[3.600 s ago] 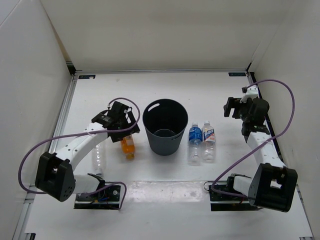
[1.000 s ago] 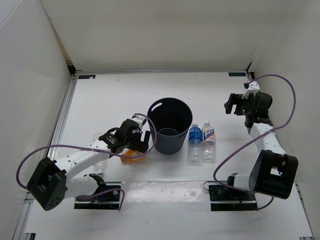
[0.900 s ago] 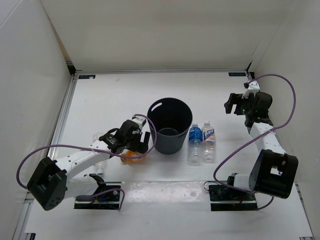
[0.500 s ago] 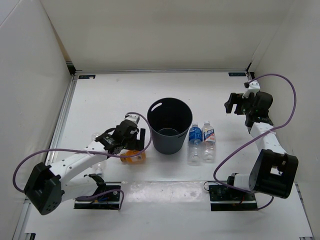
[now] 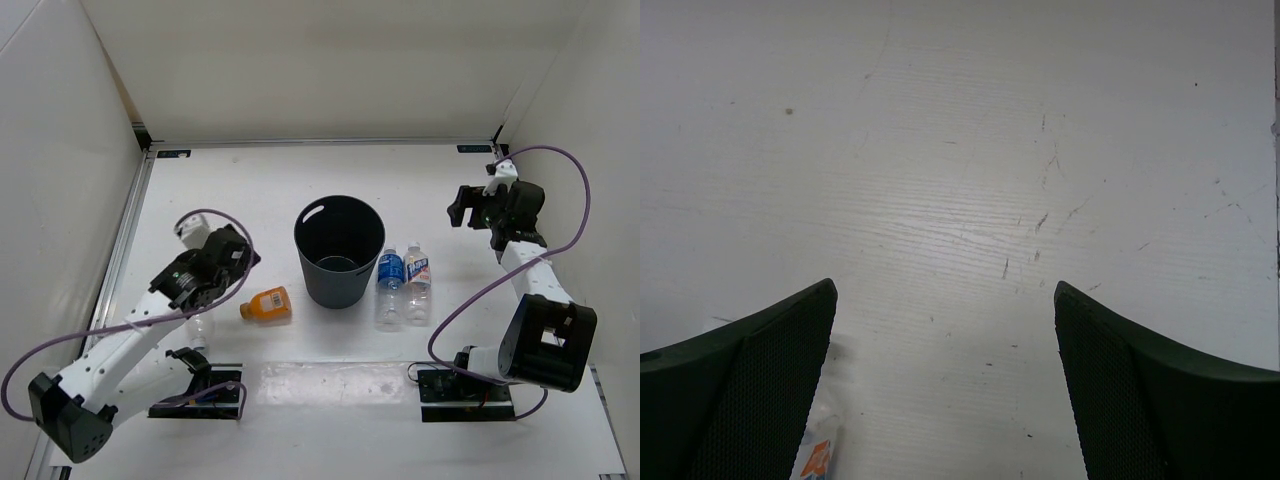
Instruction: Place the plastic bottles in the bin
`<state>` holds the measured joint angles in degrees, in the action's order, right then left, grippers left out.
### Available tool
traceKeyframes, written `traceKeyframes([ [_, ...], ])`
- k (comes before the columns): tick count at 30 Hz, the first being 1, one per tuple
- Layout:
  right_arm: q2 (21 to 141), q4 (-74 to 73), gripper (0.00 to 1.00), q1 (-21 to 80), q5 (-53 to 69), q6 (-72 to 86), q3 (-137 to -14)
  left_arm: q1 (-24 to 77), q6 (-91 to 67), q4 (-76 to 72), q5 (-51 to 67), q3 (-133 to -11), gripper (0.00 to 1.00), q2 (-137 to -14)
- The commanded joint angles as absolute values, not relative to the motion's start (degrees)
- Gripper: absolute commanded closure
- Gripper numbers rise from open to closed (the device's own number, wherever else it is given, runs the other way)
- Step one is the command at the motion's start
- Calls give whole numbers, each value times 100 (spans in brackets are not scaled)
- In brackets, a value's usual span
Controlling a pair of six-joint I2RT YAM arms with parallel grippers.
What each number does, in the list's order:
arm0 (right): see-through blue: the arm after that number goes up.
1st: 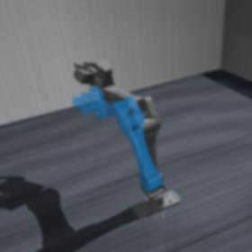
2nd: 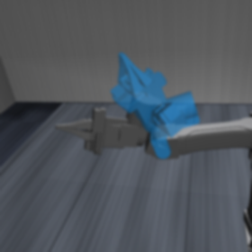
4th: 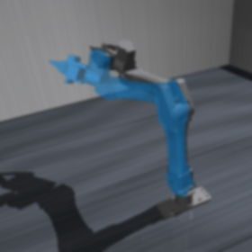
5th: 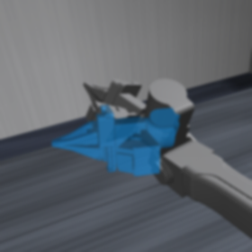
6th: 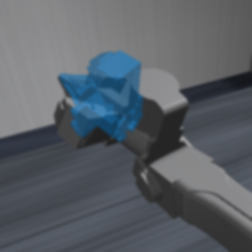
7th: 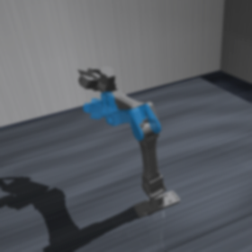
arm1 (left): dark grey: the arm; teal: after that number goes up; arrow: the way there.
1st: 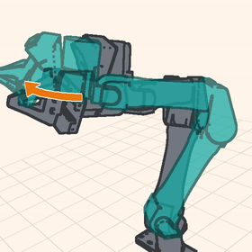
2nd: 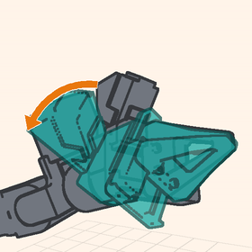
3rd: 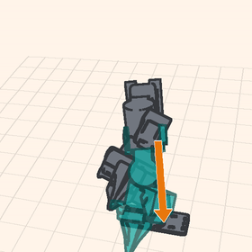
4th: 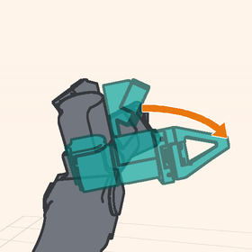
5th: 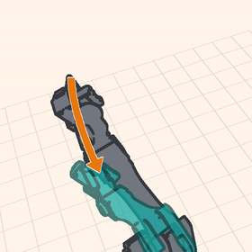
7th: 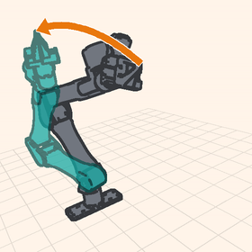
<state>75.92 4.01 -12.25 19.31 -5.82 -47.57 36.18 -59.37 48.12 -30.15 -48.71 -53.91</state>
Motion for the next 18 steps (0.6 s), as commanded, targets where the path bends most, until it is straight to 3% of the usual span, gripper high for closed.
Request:
traceKeyframes([
  [1, 7585, 378, 10, -1169, 2030, -703, -5010, 3472, -8031, 5038, -3393, -4651, 0, -4880],
  [7, 7585, 352, 10, -1169, 2030, -729, -5019, 3375, -10737, 5107, -2980, -3973, 0, -4632],
  [10, 7585, 343, 10, -1143, 2030, -756, -5010, 3322, -11990, 5002, -2200, -3579, 0, -4754],
  [14, 7594, 334, 10, -1099, 1943, -773, -5018, 3322, -12673, 4123, -1601, -3208, 0, -5132],
  [18, 7559, 246, 10, -1116, 1942, -765, -5027, 3314, -12893, 4280, -1267, -3401, 0, -5545],
])
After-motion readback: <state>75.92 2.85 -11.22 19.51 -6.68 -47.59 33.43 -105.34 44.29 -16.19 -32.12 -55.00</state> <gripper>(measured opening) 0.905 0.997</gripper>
